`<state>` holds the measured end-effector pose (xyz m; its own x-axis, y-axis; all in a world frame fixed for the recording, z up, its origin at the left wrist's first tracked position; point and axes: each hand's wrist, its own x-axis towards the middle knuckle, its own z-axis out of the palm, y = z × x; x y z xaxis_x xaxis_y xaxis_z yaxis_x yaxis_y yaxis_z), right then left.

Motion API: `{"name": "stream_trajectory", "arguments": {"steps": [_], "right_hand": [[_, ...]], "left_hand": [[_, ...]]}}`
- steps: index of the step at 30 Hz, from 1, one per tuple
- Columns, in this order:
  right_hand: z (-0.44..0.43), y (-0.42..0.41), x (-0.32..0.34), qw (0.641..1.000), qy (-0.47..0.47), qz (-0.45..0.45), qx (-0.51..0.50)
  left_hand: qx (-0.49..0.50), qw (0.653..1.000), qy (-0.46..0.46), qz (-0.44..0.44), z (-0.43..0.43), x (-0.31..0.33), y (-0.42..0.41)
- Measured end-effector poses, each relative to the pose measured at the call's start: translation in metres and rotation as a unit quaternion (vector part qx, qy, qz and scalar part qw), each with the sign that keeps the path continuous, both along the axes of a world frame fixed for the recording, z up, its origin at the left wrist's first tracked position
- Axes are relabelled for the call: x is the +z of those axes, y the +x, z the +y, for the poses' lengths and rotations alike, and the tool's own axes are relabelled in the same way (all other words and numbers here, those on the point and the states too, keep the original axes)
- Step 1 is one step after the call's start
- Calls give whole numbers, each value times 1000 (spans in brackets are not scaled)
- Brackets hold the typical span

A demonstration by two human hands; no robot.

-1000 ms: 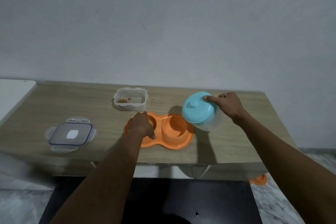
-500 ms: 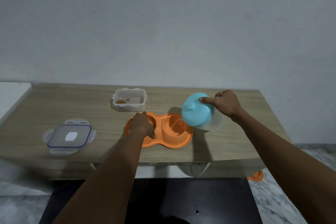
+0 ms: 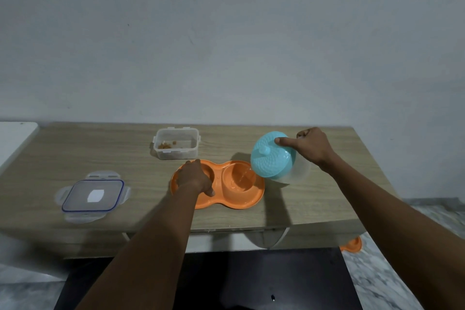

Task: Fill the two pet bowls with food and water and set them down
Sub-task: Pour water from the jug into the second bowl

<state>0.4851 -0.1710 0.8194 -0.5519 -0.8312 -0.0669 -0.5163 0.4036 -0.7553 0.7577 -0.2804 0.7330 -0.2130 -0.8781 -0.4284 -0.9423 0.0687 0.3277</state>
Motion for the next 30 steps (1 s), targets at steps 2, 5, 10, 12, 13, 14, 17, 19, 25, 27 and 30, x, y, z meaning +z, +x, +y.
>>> {"name": "stream_trajectory", "arguments": {"steps": [2,5,10,12,13,14,17,19,25,27,30], "right_hand": [[1,-1,1,1000,-1,-1,-1],[1,-2,2,1000,-6,-8,-3],[1,-1,4,1000,-5,-12,-9],[1,-1,4,1000,-6,-11,-9],[1,-2,4,1000,-6,-10,-8],[1,-2,4,1000,-7,-12,-8],[2,-1,6,1000,-8,-16,-6],[2,-2,7,1000,-9,-20,-6],[3,-2,7,1000,-12,-19,-9],[3,-2,8,1000,-11,-15,-8],[2,-2,8,1000,-11,-16,-9]], "left_hand": [[2,1000,1,5,0,0,0],[-2,1000,0,5,0,1,1],[-2,1000,4,6,0,2,1],[-4,1000,5,5,1,2,1],[-4,1000,6,5,1,2,1],[-3,1000,6,6,1,2,1],[1,1000,7,12,2,4,1],[2,1000,5,14,2,5,0],[7,1000,5,20,4,5,1],[3,1000,4,15,4,5,1],[1,1000,4,11,3,5,1]]}}
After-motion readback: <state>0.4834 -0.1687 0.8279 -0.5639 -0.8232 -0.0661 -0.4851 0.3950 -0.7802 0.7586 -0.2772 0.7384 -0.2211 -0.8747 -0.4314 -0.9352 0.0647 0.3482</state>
